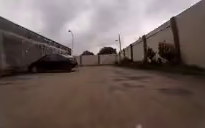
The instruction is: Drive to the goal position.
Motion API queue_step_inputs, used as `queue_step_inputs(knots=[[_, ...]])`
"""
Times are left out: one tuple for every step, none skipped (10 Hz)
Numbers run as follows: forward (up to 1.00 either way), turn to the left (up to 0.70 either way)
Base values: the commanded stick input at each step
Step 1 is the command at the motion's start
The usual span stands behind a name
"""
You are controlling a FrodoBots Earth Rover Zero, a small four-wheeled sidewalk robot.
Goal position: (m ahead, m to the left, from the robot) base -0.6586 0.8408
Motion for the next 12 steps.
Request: queue_step_inputs(knots=[[0.7,0.0],[0.7,0.0],[0.7,0.0],[0.7,0.0],[0.7,0.0],[0.7,0.0],[0.7,0.0],[0.7,0.0],[0.7,0.0],[0.7,0.0],[0.7,0.0],[0.7,0.0]])
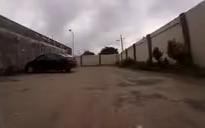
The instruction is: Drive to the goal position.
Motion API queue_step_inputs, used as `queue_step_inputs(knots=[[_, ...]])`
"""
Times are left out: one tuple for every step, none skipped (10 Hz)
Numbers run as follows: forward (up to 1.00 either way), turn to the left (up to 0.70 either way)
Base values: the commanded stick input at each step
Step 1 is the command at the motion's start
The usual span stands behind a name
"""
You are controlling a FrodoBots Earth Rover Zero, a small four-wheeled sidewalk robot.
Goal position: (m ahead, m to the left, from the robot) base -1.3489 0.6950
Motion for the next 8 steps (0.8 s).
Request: queue_step_inputs(knots=[[0.7,0.0],[0.7,0.0],[0.7,0.0],[0.7,0.0],[0.7,-0.05],[0.7,-0.26],[0.7,-0.28],[0.7,-0.17]])
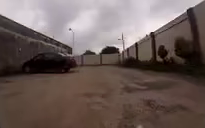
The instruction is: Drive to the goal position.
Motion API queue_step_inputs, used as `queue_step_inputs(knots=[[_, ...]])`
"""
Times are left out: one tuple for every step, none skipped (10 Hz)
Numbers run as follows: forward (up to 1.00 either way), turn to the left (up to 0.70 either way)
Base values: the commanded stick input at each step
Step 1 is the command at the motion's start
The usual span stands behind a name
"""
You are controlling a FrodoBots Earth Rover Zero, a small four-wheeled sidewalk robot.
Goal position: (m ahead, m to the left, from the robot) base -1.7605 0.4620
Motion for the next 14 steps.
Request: queue_step_inputs(knots=[[0.7,-0.06],[0.7,0.0],[0.7,0.0],[0.7,0.0],[0.7,0.0],[0.7,0.0],[0.7,0.0],[0.7,0.0],[0.7,0.0],[0.7,0.0],[0.7,0.0],[0.7,0.0],[0.7,0.0],[0.7,0.0]])
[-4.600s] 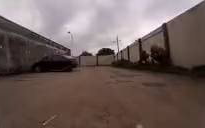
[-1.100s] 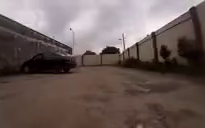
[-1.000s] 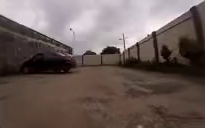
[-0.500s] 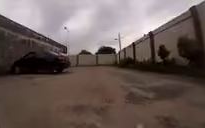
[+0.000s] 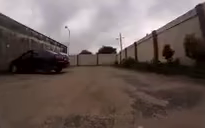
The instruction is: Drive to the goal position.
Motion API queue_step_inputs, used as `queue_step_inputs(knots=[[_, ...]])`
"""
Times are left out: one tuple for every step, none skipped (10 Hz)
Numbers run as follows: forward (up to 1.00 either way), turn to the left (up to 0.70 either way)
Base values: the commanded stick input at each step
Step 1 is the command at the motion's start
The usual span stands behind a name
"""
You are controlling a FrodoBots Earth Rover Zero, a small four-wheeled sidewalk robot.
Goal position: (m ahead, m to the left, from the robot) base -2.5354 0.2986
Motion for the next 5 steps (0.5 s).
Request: queue_step_inputs(knots=[[0.7,0.0],[0.7,0.0],[0.7,0.0],[0.7,0.0],[0.7,0.0]])
